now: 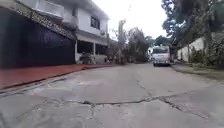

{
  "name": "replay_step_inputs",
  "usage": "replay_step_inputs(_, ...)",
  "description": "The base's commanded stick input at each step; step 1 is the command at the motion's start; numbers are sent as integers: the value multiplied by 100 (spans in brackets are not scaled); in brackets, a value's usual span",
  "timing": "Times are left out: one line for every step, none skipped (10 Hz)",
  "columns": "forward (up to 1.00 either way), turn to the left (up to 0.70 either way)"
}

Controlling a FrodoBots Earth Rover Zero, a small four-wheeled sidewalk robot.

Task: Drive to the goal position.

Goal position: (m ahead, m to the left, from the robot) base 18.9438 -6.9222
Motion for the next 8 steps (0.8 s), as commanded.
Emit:
replay_step_inputs(85,-3)
replay_step_inputs(85,-34)
replay_step_inputs(85,-34)
replay_step_inputs(85,-34)
replay_step_inputs(85,-34)
replay_step_inputs(85,-34)
replay_step_inputs(85,-34)
replay_step_inputs(85,-34)
